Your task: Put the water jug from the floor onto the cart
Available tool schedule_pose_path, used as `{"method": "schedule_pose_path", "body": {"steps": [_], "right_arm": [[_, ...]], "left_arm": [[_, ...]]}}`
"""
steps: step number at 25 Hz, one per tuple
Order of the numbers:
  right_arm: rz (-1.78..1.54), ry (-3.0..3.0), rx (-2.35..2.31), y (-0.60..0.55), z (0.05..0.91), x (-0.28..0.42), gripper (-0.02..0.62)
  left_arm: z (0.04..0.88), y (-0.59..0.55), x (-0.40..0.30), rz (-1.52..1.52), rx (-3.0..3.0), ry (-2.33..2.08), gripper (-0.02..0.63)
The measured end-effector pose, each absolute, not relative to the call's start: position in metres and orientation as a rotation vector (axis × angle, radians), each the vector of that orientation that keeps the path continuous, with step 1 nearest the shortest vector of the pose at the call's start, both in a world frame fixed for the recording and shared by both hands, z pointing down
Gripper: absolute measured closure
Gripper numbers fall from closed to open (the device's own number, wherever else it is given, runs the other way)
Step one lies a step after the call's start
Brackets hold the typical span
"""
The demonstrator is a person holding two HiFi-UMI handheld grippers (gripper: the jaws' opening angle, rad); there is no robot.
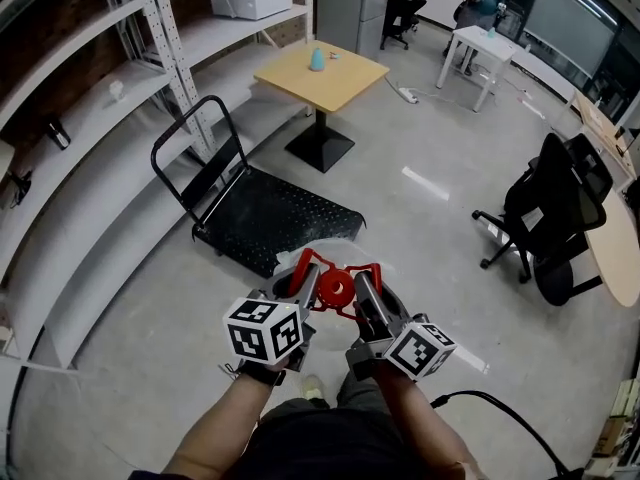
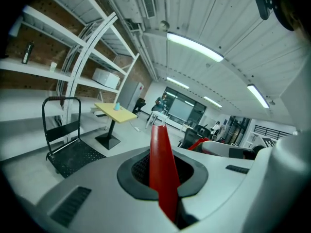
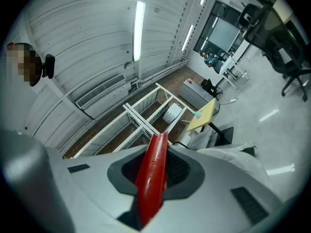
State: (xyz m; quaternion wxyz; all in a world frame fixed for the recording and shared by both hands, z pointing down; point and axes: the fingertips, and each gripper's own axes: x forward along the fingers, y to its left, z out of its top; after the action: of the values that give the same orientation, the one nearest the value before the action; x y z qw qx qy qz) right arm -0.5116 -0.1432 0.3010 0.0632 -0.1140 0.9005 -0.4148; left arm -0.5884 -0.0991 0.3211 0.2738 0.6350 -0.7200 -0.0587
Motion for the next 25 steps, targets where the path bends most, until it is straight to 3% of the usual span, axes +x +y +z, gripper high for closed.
{"method": "schedule_pose_path", "body": {"steps": [16,25], "right_arm": [[-1.433,2.752,-0.257,-0.260,0.374,-0.839,0.535],[-1.400,2.720,-0.500,-0.320,0.462,-0.970,0.540]], "left_arm": [[0.395,-0.212,-0.910,-0.132,1.549,-1.941,0.589],[0.482,-0.282,-1.047,-0.044,1.682,-1.800,0.589]]}}
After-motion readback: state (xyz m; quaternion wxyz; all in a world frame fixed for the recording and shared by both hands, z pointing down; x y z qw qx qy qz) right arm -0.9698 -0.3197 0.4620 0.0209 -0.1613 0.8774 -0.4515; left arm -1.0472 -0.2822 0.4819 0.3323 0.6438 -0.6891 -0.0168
